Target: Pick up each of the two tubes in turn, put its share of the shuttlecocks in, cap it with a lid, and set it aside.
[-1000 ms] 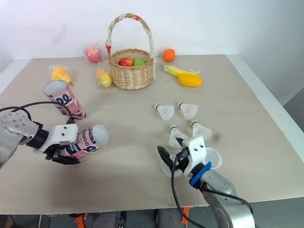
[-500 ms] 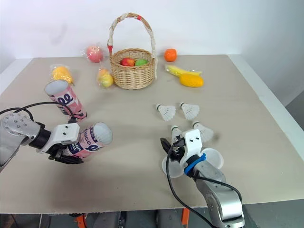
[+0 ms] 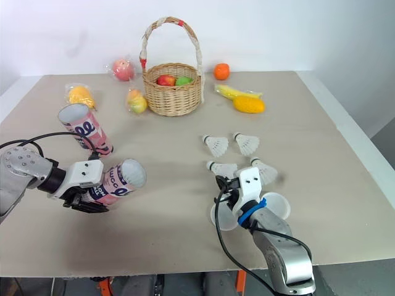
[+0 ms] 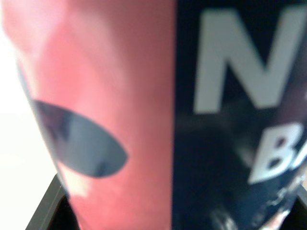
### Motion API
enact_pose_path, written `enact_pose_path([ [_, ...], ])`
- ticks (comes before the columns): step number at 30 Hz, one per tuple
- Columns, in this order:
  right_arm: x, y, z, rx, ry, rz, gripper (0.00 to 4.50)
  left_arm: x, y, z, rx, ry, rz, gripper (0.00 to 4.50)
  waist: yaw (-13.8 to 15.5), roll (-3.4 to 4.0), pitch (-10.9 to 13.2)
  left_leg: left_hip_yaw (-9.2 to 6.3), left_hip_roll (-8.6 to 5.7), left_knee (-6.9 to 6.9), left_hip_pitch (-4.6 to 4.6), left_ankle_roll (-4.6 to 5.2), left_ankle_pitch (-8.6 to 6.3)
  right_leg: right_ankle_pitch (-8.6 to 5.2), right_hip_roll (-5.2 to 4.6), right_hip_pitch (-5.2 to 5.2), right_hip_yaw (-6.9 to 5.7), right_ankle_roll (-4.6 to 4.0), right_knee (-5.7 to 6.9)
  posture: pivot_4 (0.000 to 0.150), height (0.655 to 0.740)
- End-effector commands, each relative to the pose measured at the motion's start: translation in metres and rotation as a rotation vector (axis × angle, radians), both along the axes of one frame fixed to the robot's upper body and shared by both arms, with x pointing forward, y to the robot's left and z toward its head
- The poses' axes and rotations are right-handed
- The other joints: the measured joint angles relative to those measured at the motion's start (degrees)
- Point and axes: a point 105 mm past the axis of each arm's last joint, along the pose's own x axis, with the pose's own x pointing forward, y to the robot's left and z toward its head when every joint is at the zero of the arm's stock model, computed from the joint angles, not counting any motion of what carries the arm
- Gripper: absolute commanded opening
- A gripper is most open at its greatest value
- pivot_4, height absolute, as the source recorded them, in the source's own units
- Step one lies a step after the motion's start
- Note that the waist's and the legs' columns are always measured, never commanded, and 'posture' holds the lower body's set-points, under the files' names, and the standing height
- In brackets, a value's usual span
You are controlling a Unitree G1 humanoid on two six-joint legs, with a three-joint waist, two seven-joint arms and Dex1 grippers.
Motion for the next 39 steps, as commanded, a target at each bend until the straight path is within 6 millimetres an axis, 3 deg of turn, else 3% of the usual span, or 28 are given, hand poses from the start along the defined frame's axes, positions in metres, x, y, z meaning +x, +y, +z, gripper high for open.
enact_pose_path([
  [1,-0.017,0.020,0.035,0.006,-0.123,0.214,0.03,-0.001,-0.004,0.001,-0.009,-0.003,-0.015,2.90,-0.01,0.01,0.00,0.00,0.00,0.00,0.00,0.00,0.00,0.00,0.00,0.00,0.00,0.00,0.00,0.150,0.7400],
  [4,-0.035,0.042,0.060,-0.043,-0.206,0.474,0.03,0.000,-0.003,0.002,-0.006,-0.003,-0.016,2.90,-0.09,0.02,0.02,0.02,0.00,0.01,0.00,0.00,0.00,0.03,0.00,0.00,0.02,0.05,0.00,0.150,0.7400],
  [10,-0.025,0.074,0.088,-0.147,-0.327,0.742,0.03,0.001,-0.003,0.003,0.000,0.001,-0.020,2.90,-0.15,-0.05,0.06,-0.07,0.09,0.11,0.02,0.04,0.02,0.10,0.19,0.01,0.00,-0.07,0.01,0.150,0.7400],
  [14,-0.020,0.101,0.085,-0.267,-0.369,0.907,0.03,0.001,-0.004,0.005,0.002,-0.004,-0.022,2.90,-0.13,-0.05,0.05,-0.14,0.14,0.10,-0.06,0.04,0.02,0.09,0.27,-0.03,-0.06,-0.16,0.00,0.150,0.7400],
  [17,-0.030,0.121,0.083,-0.278,-0.395,1.017,0.03,0.001,-0.004,0.006,0.001,-0.007,-0.019,2.90,-0.09,-0.05,0.05,-0.18,0.16,0.09,-0.15,0.04,0.02,0.05,0.27,-0.09,-0.10,-0.20,0.00,0.150,0.7400],
  [22,-0.035,0.135,0.091,-0.229,-0.423,1.066,0.03,0.000,-0.004,0.006,-0.001,-0.008,-0.014,2.90,-0.11,-0.05,0.05,-0.18,0.12,0.09,-0.23,0.06,0.00,0.01,0.19,-0.12,-0.12,-0.15,0.01,0.150,0.7400],
  [23,-0.036,0.134,0.097,-0.202,-0.428,1.068,0.52,0.000,-0.004,0.006,-0.001,-0.008,-0.013,2.90,-0.11,-0.05,0.05,-0.15,0.12,0.13,-0.22,0.06,0.00,0.06,0.18,-0.12,-0.11,-0.12,0.01,0.150,0.7400],
  [25,-0.036,0.129,0.103,-0.175,-0.416,1.067,0.96,0.000,-0.005,0.006,-0.005,-0.010,-0.013,2.90,-0.09,-0.05,0.05,-0.16,0.13,0.14,-0.21,0.06,0.00,0.07,0.19,-0.12,-0.11,-0.13,0.01,0.150,0.7400],
  [33,-0.034,0.107,0.109,-0.163,-0.387,1.002,4.47,0.002,-0.013,0.005,-0.034,-0.029,-0.023,2.90,-0.04,-0.05,0.06,-0.18,0.13,0.14,-0.21,0.05,0.01,0.08,0.19,-0.11,-0.13,-0.16,0.02,0.150,0.7400],
  [39,-0.032,0.055,0.110,-0.181,-0.263,0.925,4.47,0.011,-0.030,0.017,-0.156,-0.129,-0.044,2.90,0.23,-0.04,0.06,-0.16,0.04,0.23,-0.23,0.05,0.01,0.09,0.01,-0.04,-0.14,-0.02,0.00,0.150,0.7400],
])
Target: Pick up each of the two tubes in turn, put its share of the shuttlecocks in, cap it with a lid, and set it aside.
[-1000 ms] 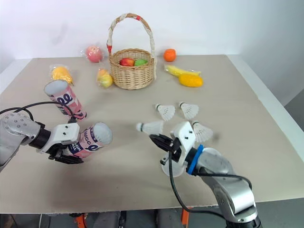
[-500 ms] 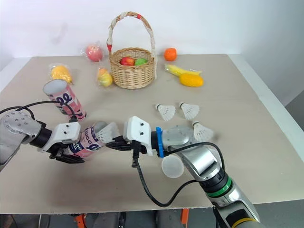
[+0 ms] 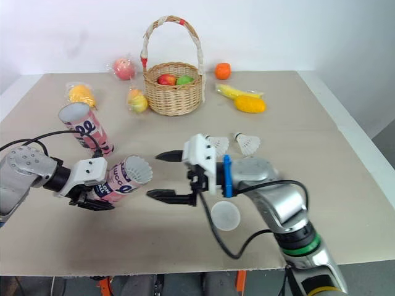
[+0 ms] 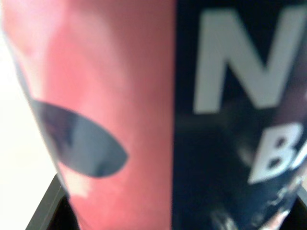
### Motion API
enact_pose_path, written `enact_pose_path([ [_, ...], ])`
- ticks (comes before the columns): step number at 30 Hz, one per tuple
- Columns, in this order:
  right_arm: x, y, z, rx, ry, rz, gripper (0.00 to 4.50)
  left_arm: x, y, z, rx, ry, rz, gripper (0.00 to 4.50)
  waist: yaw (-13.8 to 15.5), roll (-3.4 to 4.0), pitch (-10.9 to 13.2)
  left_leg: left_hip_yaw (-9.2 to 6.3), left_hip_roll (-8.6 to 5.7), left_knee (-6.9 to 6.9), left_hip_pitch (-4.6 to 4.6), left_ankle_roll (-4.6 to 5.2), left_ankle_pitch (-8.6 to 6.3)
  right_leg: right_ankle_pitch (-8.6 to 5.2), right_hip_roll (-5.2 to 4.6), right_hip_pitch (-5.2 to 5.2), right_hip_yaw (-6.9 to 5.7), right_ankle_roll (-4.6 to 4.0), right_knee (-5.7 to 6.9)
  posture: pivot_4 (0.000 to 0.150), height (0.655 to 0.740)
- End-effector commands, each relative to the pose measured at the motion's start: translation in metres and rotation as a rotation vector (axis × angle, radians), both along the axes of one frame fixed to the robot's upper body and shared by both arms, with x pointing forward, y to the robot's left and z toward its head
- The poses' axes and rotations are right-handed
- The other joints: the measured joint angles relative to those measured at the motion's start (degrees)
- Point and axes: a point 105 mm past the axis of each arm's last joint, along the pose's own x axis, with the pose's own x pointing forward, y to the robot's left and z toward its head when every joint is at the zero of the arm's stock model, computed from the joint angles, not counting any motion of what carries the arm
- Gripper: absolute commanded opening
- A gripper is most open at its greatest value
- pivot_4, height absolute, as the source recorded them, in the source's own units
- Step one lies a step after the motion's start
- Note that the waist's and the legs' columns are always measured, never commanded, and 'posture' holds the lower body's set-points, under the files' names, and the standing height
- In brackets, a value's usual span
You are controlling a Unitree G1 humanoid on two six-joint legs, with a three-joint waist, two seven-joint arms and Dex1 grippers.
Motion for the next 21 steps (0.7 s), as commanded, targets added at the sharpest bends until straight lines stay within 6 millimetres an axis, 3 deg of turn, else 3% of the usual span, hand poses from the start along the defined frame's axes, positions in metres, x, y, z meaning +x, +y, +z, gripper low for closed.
enact_pose_path([
  [1,-0.009,-0.027,0.006,-0.042,0.020,-0.009,4.47,0.007,-0.020,0.018,-0.130,-0.107,-0.033,2.90,-0.01,-0.02,0.01,-0.01,-0.01,0.00,0.00,0.00,0.00,-0.02,-0.09,0.02,0.01,0.06,0.00,0.150,0.7400],
  [5,-0.006,-0.043,0.014,-0.060,-0.001,-0.052,4.47,0.009,-0.034,0.022,-0.226,-0.138,-0.038,2.90,-0.39,-0.16,0.10,0.03,-0.05,0.08,-0.06,0.01,-0.01,0.00,-0.08,0.01,0.03,0.13,-0.03,0.150,0.7400],
  [9,0.001,-0.037,0.032,-0.038,-0.078,-0.051,4.47,0.011,-0.042,0.019,-0.251,-0.150,-0.043,2.90,-0.84,-0.13,0.13,0.04,0.10,0.07,0.00,0.02,-0.02,0.09,0.22,-0.04,0.13,-0.03,-0.02,0.150,0.7400],
  [12,0.005,-0.025,0.044,-0.051,-0.129,-0.007,3.63,0.010,-0.043,0.014,-0.231,-0.132,-0.052,2.90,-0.84,-0.14,0.14,-0.01,0.24,0.07,0.03,0.02,-0.01,0.18,0.42,-0.07,0.11,-0.20,0.01,0.150,0.7400],
  [14,0.010,-0.016,0.049,-0.097,-0.181,0.024,2.74,0.008,-0.041,0.011,-0.211,-0.116,-0.055,2.90,-0.79,-0.14,0.14,-0.01,0.30,0.07,0.06,0.02,-0.01,0.22,0.50,-0.07,0.11,-0.25,0.01,0.150,0.7400],
  [16,0.014,-0.004,0.048,-0.165,-0.227,0.073,1.52,0.007,-0.039,0.008,-0.182,-0.098,-0.059,2.90,-0.77,-0.13,0.14,0.00,0.30,0.07,0.06,0.02,-0.01,0.20,0.50,-0.08,0.10,-0.28,0.01,0.150,0.7400],
  [18,0.017,0.007,0.043,-0.227,-0.253,0.123,0.97,0.007,-0.037,0.006,-0.164,-0.088,-0.060,2.90,-0.78,-0.13,0.14,0.03,0.31,0.08,0.03,0.02,-0.01,0.18,0.50,-0.10,0.12,-0.28,0.01,0.150,0.7400],
  [19,0.019,0.013,0.039,-0.261,-0.273,0.141,0.29,0.007,-0.036,0.006,-0.158,-0.083,-0.061,2.90,-0.76,-0.13,0.14,0.04,0.31,0.06,0.01,0.03,-0.01,0.18,0.50,-0.13,0.13,-0.28,0.00,0.150,0.7400],
  [21,0.025,0.024,0.030,-0.320,-0.306,0.169,0.08,0.007,-0.036,0.006,-0.151,-0.076,-0.064,2.90,-0.71,-0.13,0.14,0.03,0.31,0.06,-0.01,0.03,-0.01,0.15,0.49,-0.14,0.12,-0.29,0.00,0.150,0.7400],
])
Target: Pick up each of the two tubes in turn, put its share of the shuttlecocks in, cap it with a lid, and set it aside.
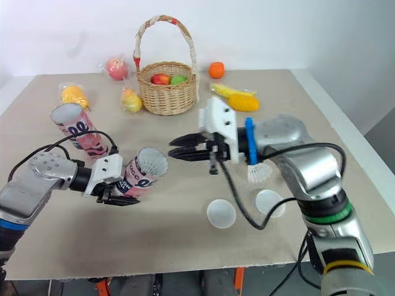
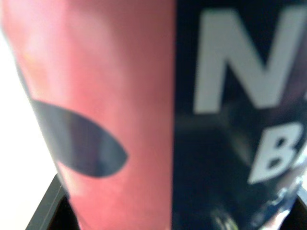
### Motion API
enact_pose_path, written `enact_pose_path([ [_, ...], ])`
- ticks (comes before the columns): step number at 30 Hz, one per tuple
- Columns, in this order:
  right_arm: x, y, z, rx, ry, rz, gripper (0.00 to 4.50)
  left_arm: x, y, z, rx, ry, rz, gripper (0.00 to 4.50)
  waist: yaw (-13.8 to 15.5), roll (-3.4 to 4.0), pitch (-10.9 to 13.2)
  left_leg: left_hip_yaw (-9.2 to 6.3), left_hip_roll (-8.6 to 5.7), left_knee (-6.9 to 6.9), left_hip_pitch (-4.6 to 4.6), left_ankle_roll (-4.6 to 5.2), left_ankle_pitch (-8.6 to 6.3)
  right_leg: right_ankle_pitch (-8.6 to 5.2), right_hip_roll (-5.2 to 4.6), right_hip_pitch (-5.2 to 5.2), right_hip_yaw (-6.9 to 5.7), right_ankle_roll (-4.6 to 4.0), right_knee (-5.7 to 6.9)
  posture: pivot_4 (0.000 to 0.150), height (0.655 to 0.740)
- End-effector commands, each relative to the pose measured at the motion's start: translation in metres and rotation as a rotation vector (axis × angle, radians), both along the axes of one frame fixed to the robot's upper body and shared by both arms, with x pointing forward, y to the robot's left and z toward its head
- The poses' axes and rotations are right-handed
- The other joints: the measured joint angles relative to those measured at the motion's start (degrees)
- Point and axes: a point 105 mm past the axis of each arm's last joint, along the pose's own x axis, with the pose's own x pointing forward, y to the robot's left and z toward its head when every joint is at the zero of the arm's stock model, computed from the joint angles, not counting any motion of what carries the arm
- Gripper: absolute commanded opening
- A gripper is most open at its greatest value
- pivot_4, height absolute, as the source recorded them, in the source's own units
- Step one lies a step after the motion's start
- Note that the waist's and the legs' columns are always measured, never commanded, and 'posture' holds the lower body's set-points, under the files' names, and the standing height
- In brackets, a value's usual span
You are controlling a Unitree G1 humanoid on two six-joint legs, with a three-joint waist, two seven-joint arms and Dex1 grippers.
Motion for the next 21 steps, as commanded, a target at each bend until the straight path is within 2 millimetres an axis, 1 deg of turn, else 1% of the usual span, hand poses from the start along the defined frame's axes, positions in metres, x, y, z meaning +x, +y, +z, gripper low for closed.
enact_pose_path([
  [1,0.006,0.018,-0.012,-0.100,-0.076,0.062,0.08,0.000,0.000,0.007,0.024,-0.017,-0.019,2.90,0.05,0.00,0.00,0.00,0.00,0.00,-0.01,0.00,0.00,-0.01,0.00,-0.01,0.00,-0.01,0.00,0.150,0.7400],
  [5,0.011,0.046,-0.033,-0.190,-0.115,0.127,0.08,0.002,-0.002,0.009,0.025,-0.022,-0.031,2.90,0.09,0.00,0.00,0.01,-0.01,0.00,-0.04,0.00,-0.01,-0.01,-0.02,-0.03,-0.01,-0.03,0.00,0.150,0.7400],
  [7,0.010,0.063,-0.042,-0.206,-0.113,0.168,0.08,0.004,-0.002,0.010,0.028,-0.026,-0.036,2.90,0.09,0.00,0.00,0.00,-0.01,0.00,-0.05,0.00,-0.01,0.00,-0.02,-0.05,-0.02,-0.04,0.01,0.150,0.7400],
  [9,0.009,0.074,-0.051,-0.238,-0.135,0.214,0.08,0.005,-0.002,0.010,0.029,-0.028,-0.037,2.90,0.09,0.00,0.00,0.00,0.00,0.00,-0.05,0.00,0.00,0.01,-0.02,-0.05,-0.02,-0.05,0.02,0.150,0.7400],
  [12,0.003,0.086,-0.056,-0.252,-0.159,0.273,0.08,0.006,-0.003,0.010,0.031,-0.027,-0.039,2.90,0.09,-0.02,-0.01,0.00,0.00,0.00,-0.01,0.00,0.00,0.02,-0.02,-0.02,-0.02,-0.07,0.03,0.150,0.7400],
  [14,0.002,0.088,-0.054,-0.240,-0.167,0.288,0.08,0.006,-0.003,0.009,0.033,-0.026,-0.040,2.90,-0.01,-0.01,-0.01,0.02,0.04,0.00,0.05,0.00,0.00,0.02,0.01,-0.01,-0.02,-0.07,0.06,0.150,0.7400],
  [17,0.006,0.081,-0.037,-0.192,-0.166,0.270,0.08,0.007,-0.004,0.009,0.034,-0.028,-0.041,2.90,0.02,-0.01,-0.01,0.00,0.20,0.00,0.11,-0.03,0.02,0.08,0.18,0.00,-0.02,-0.18,0.10,0.150,0.7400],
  [19,0.010,0.057,-0.013,-0.116,-0.136,0.225,0.08,0.007,-0.004,0.011,0.020,-0.033,-0.037,2.90,0.10,0.01,0.01,-0.03,0.30,0.00,0.11,-0.04,0.03,0.12,0.29,0.00,-0.07,-0.28,0.11,0.150,0.7400],
  [21,0.007,0.027,0.009,-0.055,-0.076,0.189,0.08,0.007,-0.006,0.015,-0.016,-0.043,-0.033,2.90,0.60,0.02,0.05,-0.06,0.33,0.02,0.05,-0.06,0.04,0.13,0.32,-0.04,-0.10,-0.31,0.11,0.150,0.7400],
])
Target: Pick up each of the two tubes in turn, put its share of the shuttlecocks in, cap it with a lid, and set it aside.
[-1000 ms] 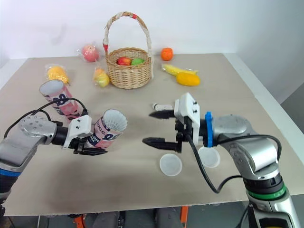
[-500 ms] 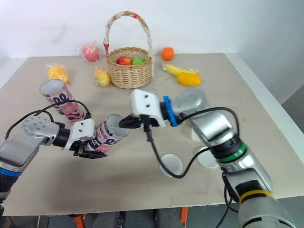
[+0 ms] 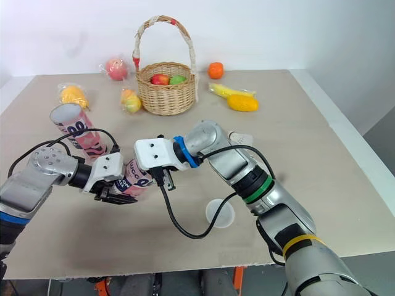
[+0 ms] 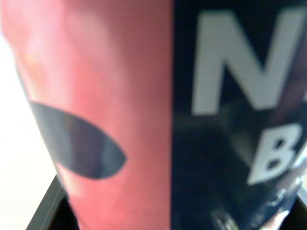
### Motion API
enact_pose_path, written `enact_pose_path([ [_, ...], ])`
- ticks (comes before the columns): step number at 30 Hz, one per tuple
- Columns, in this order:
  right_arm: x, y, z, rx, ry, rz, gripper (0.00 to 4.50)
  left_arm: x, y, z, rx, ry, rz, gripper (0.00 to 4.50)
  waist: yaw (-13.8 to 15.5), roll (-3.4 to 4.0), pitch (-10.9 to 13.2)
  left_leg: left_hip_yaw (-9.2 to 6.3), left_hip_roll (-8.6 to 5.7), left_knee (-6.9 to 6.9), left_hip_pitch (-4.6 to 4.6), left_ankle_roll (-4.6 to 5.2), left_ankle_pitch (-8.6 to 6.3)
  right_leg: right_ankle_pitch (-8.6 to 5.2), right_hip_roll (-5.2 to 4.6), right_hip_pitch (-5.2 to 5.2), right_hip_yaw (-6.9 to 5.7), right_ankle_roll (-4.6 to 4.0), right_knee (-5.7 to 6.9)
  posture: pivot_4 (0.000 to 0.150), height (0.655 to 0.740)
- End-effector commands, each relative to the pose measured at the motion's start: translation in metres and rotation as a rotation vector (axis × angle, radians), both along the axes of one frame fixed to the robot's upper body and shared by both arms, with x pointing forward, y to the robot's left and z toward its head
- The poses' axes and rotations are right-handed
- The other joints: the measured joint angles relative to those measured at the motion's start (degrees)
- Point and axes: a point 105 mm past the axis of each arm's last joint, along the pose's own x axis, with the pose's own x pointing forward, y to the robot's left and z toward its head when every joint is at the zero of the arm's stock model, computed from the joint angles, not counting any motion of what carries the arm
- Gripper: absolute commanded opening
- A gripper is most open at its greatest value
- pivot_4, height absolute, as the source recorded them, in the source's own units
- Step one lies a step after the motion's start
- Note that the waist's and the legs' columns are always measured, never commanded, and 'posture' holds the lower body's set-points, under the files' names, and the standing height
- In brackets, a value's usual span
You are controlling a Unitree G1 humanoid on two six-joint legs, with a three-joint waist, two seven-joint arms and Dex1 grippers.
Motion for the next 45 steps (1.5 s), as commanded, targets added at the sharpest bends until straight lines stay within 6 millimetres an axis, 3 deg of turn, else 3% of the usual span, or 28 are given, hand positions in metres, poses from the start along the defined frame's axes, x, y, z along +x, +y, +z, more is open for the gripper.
enact_pose_path([
  [1,-0.011,-0.041,0.053,0.144,0.040,-0.017,0.08,0.002,-0.005,0.014,-0.054,-0.056,-0.008,2.90,0.50,0.02,0.04,-0.05,-0.01,0.01,-0.06,0.00,0.00,0.00,-0.04,0.00,-0.05,-0.01,-0.01,0.150,0.7400],
  [5,-0.024,-0.082,0.062,0.145,0.114,-0.074,0.08,0.005,-0.010,0.021,-0.112,-0.088,0.002,2.90,0.22,0.01,0.04,0.00,-0.14,0.02,-0.10,0.01,-0.05,0.01,-0.22,0.03,-0.04,-0.09,-0.09,0.150,0.7400],
  [8,-0.030,-0.107,0.065,0.231,0.197,-0.172,0.08,0.011,-0.024,0.034,-0.263,-0.134,0.026,2.90,0.21,0.00,0.05,-0.02,-0.15,0.00,-0.12,0.05,-0.09,-0.04,-0.25,0.03,-0.04,-0.14,-0.09,0.150,0.7400],
  [11,-0.033,-0.129,0.047,0.209,0.260,-0.280,0.83,0.016,-0.034,0.034,-0.362,-0.174,0.052,2.90,0.23,0.00,0.05,-0.04,-0.21,0.00,-0.14,0.06,-0.09,-0.04,-0.28,0.04,-0.04,-0.13,-0.09,0.150,0.7400],
  [15,-0.037,-0.144,0.017,0.135,0.300,-0.366,2.51,0.021,-0.051,0.033,-0.526,-0.179,0.085,2.90,-0.07,0.03,0.04,0.01,-0.30,0.01,-0.10,0.06,-0.10,-0.14,-0.33,0.06,0.02,0.11,-0.08,0.150,0.7400],
  [16,-0.037,-0.149,0.006,0.116,0.307,-0.395,3.11,0.022,-0.058,0.029,-0.590,-0.174,0.096,2.90,-0.06,0.03,0.04,0.05,-0.31,0.01,-0.03,0.07,-0.09,-0.15,-0.31,0.09,0.10,0.25,-0.11,0.150,0.7400],
  [17,-0.036,-0.152,-0.002,0.101,0.312,-0.415,3.38,0.023,-0.063,0.026,-0.634,-0.171,0.105,2.90,0.06,0.04,0.03,0.05,-0.32,0.04,0.00,0.07,-0.09,-0.15,-0.33,0.11,0.10,0.26,-0.05,0.150,0.7400],
  [19,-0.034,-0.159,-0.024,0.042,0.301,-0.456,4.34,0.023,-0.071,0.010,-0.704,-0.155,0.135,2.90,0.07,0.03,0.04,0.03,-0.33,0.09,0.01,0.07,-0.09,-0.13,-0.34,0.18,0.09,0.32,-0.09,0.150,0.7400],
  [26,-0.025,-0.173,-0.070,-0.094,0.235,-0.509,4.42,0.021,-0.082,-0.035,-0.741,-0.120,0.208,2.90,0.08,0.02,0.04,0.21,-0.37,0.29,0.04,0.07,-0.06,0.13,-0.31,0.17,0.32,0.52,-0.10,0.150,0.7400],
  [33,-0.012,-0.168,-0.096,-0.101,0.225,-0.516,4.42,0.014,-0.079,-0.070,-0.712,-0.082,0.255,2.90,0.07,0.03,-0.02,0.44,-0.40,0.45,0.29,0.08,-0.05,0.27,-0.33,0.42,0.58,0.71,-0.13,0.150,0.7400],
  [36,-0.011,-0.168,-0.101,-0.108,0.223,-0.511,3.63,0.014,-0.077,-0.074,-0.718,-0.075,0.269,2.90,0.06,0.04,-0.05,0.59,-0.41,0.41,0.55,0.08,-0.06,0.27,-0.34,0.60,0.76,0.74,-0.13,0.150,0.7400],
  [42,-0.016,-0.167,-0.100,-0.110,0.249,-0.497,0.86,0.015,-0.075,-0.079,-0.741,-0.051,0.313,2.90,0.01,0.07,-0.10,0.75,-0.40,0.38,0.99,0.08,-0.07,0.15,-0.34,0.93,0.91,0.55,-0.19,0.150,0.7400],
  [43,-0.017,-0.167,-0.100,-0.112,0.253,-0.492,0.18,0.016,-0.074,-0.079,-0.749,-0.048,0.321,2.90,0.01,0.09,-0.12,0.77,-0.39,0.38,1.01,0.07,-0.07,0.15,-0.34,0.94,0.92,0.55,-0.19,0.150,0.7400],
  [45,-0.020,-0.165,-0.098,-0.104,0.262,-0.480,0.03,0.016,-0.075,-0.079,-0.753,-0.046,0.327,2.90,0.00,0.09,-0.17,0.78,-0.38,0.37,1.04,0.07,-0.08,0.15,-0.33,0.96,0.94,0.55,-0.19,0.150,0.7400],
])
